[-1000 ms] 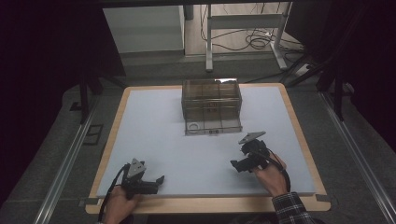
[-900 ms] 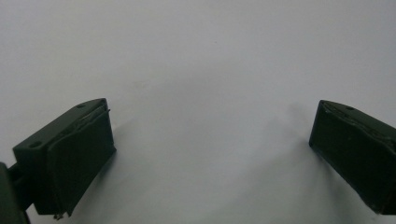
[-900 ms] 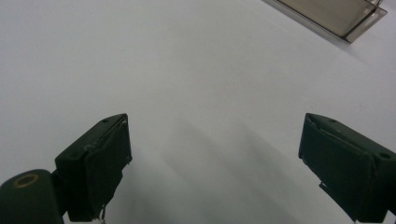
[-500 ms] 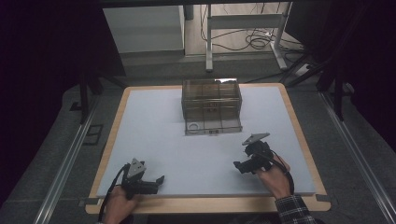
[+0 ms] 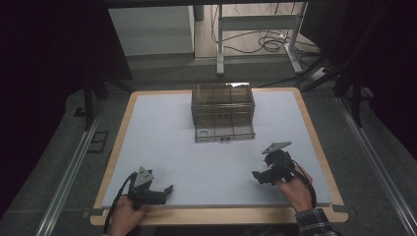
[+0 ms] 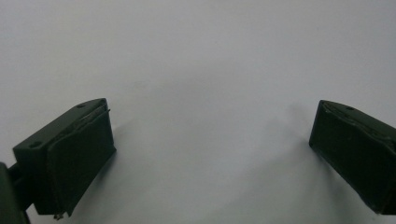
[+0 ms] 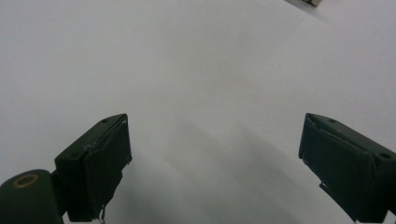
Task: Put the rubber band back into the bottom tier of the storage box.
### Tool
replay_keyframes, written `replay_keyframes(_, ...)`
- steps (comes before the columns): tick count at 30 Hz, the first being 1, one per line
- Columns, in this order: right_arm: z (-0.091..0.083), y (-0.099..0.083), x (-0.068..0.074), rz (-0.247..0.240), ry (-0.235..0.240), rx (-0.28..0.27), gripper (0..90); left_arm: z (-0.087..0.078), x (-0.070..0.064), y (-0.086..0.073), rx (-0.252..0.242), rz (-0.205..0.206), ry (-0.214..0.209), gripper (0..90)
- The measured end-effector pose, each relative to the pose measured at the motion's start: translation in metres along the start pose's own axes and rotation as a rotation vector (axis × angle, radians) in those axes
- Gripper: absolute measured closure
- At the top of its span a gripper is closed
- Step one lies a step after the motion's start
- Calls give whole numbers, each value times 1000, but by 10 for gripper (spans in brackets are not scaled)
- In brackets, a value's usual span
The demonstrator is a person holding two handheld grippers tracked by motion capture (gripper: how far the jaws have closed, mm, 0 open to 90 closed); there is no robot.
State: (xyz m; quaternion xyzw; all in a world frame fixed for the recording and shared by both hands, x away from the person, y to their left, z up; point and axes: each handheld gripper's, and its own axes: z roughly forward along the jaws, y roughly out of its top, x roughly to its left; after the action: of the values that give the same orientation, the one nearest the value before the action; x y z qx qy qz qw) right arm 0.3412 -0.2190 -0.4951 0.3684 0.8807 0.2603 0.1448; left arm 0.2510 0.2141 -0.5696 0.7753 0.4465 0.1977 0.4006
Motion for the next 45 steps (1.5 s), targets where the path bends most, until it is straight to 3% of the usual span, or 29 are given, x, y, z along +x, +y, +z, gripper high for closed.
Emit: replay_keyframes(45, -31, -54, -26, 111, -65, 12, 65, 0, 0, 0, -1, -1, 0, 0)
